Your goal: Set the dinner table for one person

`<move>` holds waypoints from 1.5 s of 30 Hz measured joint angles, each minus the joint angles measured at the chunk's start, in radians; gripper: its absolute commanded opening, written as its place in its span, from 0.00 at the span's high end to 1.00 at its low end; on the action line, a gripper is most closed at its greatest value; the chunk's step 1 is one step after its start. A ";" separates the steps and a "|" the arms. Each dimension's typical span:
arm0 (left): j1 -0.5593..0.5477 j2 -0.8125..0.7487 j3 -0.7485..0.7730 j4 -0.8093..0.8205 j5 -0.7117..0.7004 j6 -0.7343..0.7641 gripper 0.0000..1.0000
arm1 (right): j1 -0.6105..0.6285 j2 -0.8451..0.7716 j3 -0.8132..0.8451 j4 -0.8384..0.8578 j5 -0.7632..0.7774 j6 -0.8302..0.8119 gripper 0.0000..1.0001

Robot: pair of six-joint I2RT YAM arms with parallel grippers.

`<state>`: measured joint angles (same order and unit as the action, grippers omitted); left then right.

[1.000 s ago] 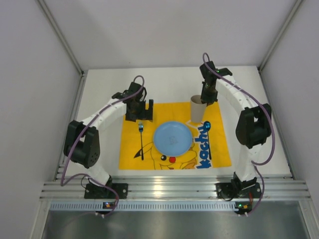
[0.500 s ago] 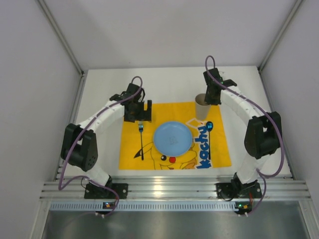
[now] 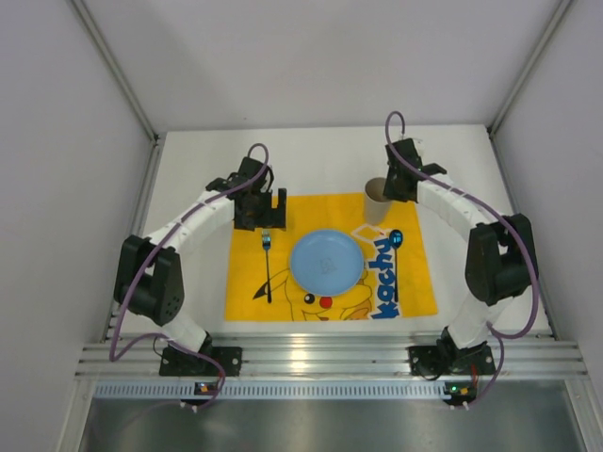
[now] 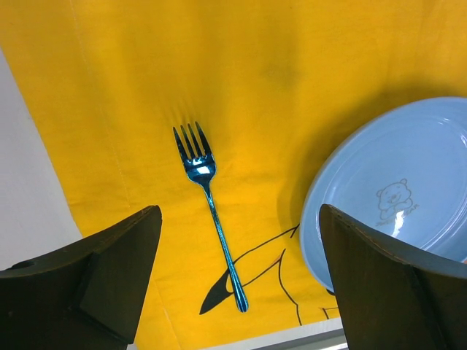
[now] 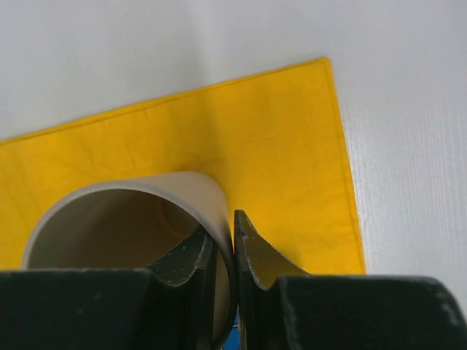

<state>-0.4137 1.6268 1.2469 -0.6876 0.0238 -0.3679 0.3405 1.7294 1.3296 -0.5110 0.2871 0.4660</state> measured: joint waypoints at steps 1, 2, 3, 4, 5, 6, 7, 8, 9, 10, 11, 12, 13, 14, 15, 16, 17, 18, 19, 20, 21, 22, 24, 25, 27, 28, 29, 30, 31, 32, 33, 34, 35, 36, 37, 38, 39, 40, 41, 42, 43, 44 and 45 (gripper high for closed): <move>0.000 -0.001 0.000 0.000 0.000 0.000 0.06 | 0.000 0.000 -0.004 0.004 -0.008 -0.003 0.98; 0.000 -0.001 0.000 0.000 0.000 0.000 0.06 | 0.000 0.000 -0.008 0.007 -0.015 -0.006 0.88; 0.000 -0.002 0.000 0.000 0.000 0.000 0.06 | 0.000 0.000 -0.008 0.007 -0.022 -0.011 0.81; 0.000 -0.002 -0.001 0.000 0.000 0.000 0.06 | 0.000 0.002 -0.008 0.008 -0.026 -0.012 0.75; 0.000 -0.003 -0.003 0.001 0.000 0.000 0.06 | 0.000 0.002 -0.008 0.010 -0.033 -0.014 0.67; 0.000 -0.004 -0.006 0.001 -0.001 0.000 0.06 | 0.000 0.003 -0.008 0.010 -0.039 -0.018 0.63; 0.000 -0.005 -0.008 0.001 -0.001 0.000 0.06 | 0.001 0.003 -0.008 0.010 -0.045 -0.023 0.59; 0.000 -0.006 -0.010 0.001 -0.001 0.000 0.06 | 0.002 0.003 -0.008 0.010 -0.048 -0.025 0.56; 0.000 -0.008 -0.011 0.001 -0.002 0.000 0.06 | 0.004 0.005 -0.008 0.010 -0.050 -0.027 0.51; 0.000 -0.008 -0.012 0.001 -0.003 0.000 0.06 | 0.006 0.005 -0.008 0.010 -0.053 -0.027 0.47; 0.000 -0.009 -0.012 0.002 -0.003 0.000 0.06 | 0.009 0.006 -0.008 0.008 -0.052 -0.028 0.43; 0.000 -0.010 -0.013 0.004 -0.003 0.000 0.06 | 0.011 0.006 -0.008 0.007 -0.053 -0.027 0.40; 0.000 -0.012 -0.014 0.005 -0.003 0.000 0.06 | 0.015 0.006 -0.007 0.006 -0.052 -0.029 0.38; 0.000 -0.015 -0.015 0.006 -0.003 0.000 0.06 | 0.018 0.006 -0.007 0.004 -0.051 -0.029 0.36; 0.000 -0.019 -0.019 0.009 -0.003 0.001 0.06 | 0.021 0.006 -0.006 -0.001 -0.048 -0.029 0.26; 0.000 -0.026 -0.024 0.012 -0.003 0.001 0.06 | 0.024 0.005 -0.005 -0.008 -0.045 -0.029 0.23; 0.000 -0.032 -0.030 0.013 -0.003 0.001 0.06 | 0.026 0.005 0.000 -0.020 -0.040 -0.029 0.16; 0.000 -0.039 -0.035 0.018 -0.003 0.002 0.06 | 0.030 0.004 0.010 -0.037 -0.032 -0.031 0.11; 0.000 -0.046 -0.043 0.023 -0.003 0.003 0.06 | 0.031 0.003 0.021 -0.050 -0.024 -0.035 0.09; 0.000 -0.051 -0.051 0.028 -0.002 0.004 0.06 | 0.033 -0.002 0.034 -0.064 -0.017 -0.039 0.06; 0.000 -0.055 -0.060 0.037 -0.002 0.004 0.06 | 0.035 -0.012 0.058 -0.090 -0.005 -0.039 0.05; 0.000 -0.059 -0.068 0.042 0.001 0.004 0.06 | 0.037 -0.024 0.079 -0.105 0.003 -0.039 0.02; 0.000 -0.065 -0.087 0.058 0.007 0.004 0.06 | 0.039 -0.059 0.132 -0.138 0.020 -0.040 0.00; 0.000 -0.068 -0.094 0.063 0.010 0.005 0.06 | 0.040 -0.079 0.161 -0.154 0.032 -0.040 0.00; 0.000 -0.075 -0.110 0.077 0.018 0.005 0.06 | 0.044 -0.126 0.230 -0.193 0.056 -0.043 0.00; 0.000 -0.082 -0.120 0.089 0.024 0.005 0.06 | 0.047 -0.151 0.267 -0.212 0.064 -0.047 0.00; 0.000 -0.092 -0.134 0.103 0.027 0.005 0.06 | 0.050 -0.177 0.297 -0.225 0.071 -0.050 0.00; 0.000 -0.102 -0.147 0.116 0.030 0.005 0.06 | 0.052 -0.211 0.323 -0.239 0.076 -0.055 0.00; 0.000 -0.116 -0.162 0.121 0.032 0.005 0.06 | 0.055 -0.240 0.338 -0.250 0.076 -0.059 0.00; 0.000 -0.127 -0.171 0.120 0.032 0.004 0.06 | 0.058 -0.282 0.352 -0.261 0.062 -0.071 0.00; 0.000 -0.135 -0.176 0.119 0.032 0.003 0.06 | 0.061 -0.319 0.354 -0.264 0.033 -0.081 0.00; 0.000 -0.146 -0.180 0.119 0.032 0.002 0.05 | 0.066 -0.364 0.352 -0.270 -0.008 -0.093 0.00; 0.000 -0.158 -0.183 0.120 0.031 0.000 0.05 | 0.071 -0.404 0.349 -0.275 -0.043 -0.103 0.00; 0.000 -0.172 -0.187 0.120 0.031 0.000 0.04 | 0.079 -0.459 0.326 -0.270 -0.086 -0.110 0.00; 0.000 -0.194 -0.191 0.119 0.032 0.000 0.04 | 0.088 -0.520 0.290 -0.267 -0.136 -0.115 0.00; 0.000 -0.215 -0.193 0.117 0.035 0.000 0.04 | 0.094 -0.575 0.254 -0.272 -0.172 -0.116 0.00; -0.001 -0.239 -0.193 0.116 0.034 0.000 0.03 | 0.098 -0.634 0.201 -0.261 -0.209 -0.114 0.00; -0.002 -0.265 -0.193 0.113 0.027 -0.002 0.02 | 0.100 -0.693 0.142 -0.262 -0.242 -0.108 0.00; -0.004 -0.288 -0.193 0.108 0.017 -0.006 0.02 | 0.101 -0.745 0.083 -0.271 -0.270 -0.102 0.00; -0.006 -0.311 -0.193 0.103 0.005 -0.013 0.02 | 0.101 -0.813 0.010 -0.266 -0.300 -0.092 0.00; -0.007 -0.342 -0.193 0.094 -0.009 -0.029 0.02 | 0.101 -0.847 -0.037 -0.276 -0.320 -0.083 0.00; -0.010 -0.364 -0.193 0.082 -0.018 -0.044 0.02 | 0.101 -0.901 -0.093 -0.288 -0.346 -0.066 0.00; -0.014 -0.389 -0.193 0.070 -0.027 -0.061 0.02 | 0.102 -0.974 -0.171 -0.306 -0.383 -0.039 0.00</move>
<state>-0.4282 1.2377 1.0538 -0.6174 -0.0029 -0.4290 0.4423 0.7551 1.1584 -0.8169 -0.0963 0.4271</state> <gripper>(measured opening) 0.982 0.996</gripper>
